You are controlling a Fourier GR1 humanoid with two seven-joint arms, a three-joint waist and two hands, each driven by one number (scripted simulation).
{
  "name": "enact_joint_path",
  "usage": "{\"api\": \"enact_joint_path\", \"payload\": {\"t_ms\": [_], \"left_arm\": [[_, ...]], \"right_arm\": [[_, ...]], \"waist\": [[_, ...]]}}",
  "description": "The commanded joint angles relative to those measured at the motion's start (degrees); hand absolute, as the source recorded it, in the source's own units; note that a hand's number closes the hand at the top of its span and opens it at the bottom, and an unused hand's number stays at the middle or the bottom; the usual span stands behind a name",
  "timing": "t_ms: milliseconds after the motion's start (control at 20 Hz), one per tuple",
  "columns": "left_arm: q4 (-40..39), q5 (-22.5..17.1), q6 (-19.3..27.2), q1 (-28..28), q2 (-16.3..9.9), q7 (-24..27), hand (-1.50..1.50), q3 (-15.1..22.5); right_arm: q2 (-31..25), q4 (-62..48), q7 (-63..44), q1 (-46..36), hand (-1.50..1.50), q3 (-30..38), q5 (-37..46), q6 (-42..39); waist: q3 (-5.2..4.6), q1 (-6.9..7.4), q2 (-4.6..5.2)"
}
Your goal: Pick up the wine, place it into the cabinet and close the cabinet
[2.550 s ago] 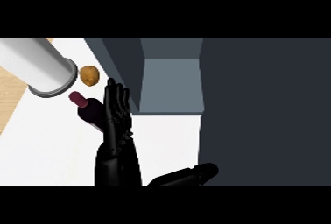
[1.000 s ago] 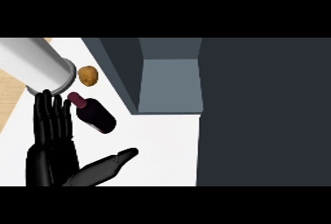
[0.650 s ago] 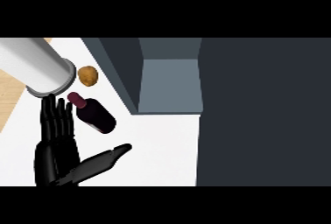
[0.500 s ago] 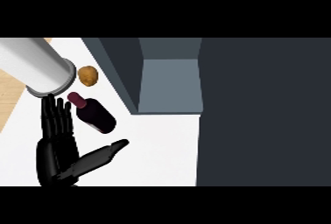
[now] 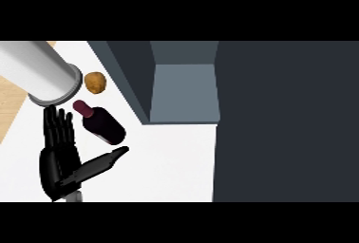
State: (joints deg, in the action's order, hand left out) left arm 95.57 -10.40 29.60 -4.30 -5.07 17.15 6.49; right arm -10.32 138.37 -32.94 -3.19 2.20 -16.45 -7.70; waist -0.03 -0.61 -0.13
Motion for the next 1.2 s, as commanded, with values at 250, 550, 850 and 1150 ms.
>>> {"api": "enact_joint_path", "payload": {"t_ms": [250,550,850,1150], "left_arm": [[-13.8,-3.3,-6.2,4.1,0.5,8.0,-1.5,-5.5],[-18.6,-4.2,-10.7,3.4,2.7,14.3,-1.5,-4.9],[-19.3,-6.2,-13.1,4.8,0.1,11.7,-1.5,-7.9],[-30.5,-6.0,-15.6,9.0,0.9,18.2,-1.5,-10.3]], "right_arm": [[-0.5,8.9,-4.8,-0.1,-1.5,2.9,-6.7,1.3],[1.1,7.5,-3.8,-0.7,-1.5,0.2,-3.3,2.0],[-0.7,9.9,-6.3,0.1,-1.5,3.6,-6.5,1.1],[0.2,9.1,-5.4,-0.5,-1.5,2.0,-5.7,1.2]], "waist": [[0.0,0.02,0.06],[-0.01,0.24,0.08],[0.03,0.23,-0.03],[0.01,0.08,0.06]]}}
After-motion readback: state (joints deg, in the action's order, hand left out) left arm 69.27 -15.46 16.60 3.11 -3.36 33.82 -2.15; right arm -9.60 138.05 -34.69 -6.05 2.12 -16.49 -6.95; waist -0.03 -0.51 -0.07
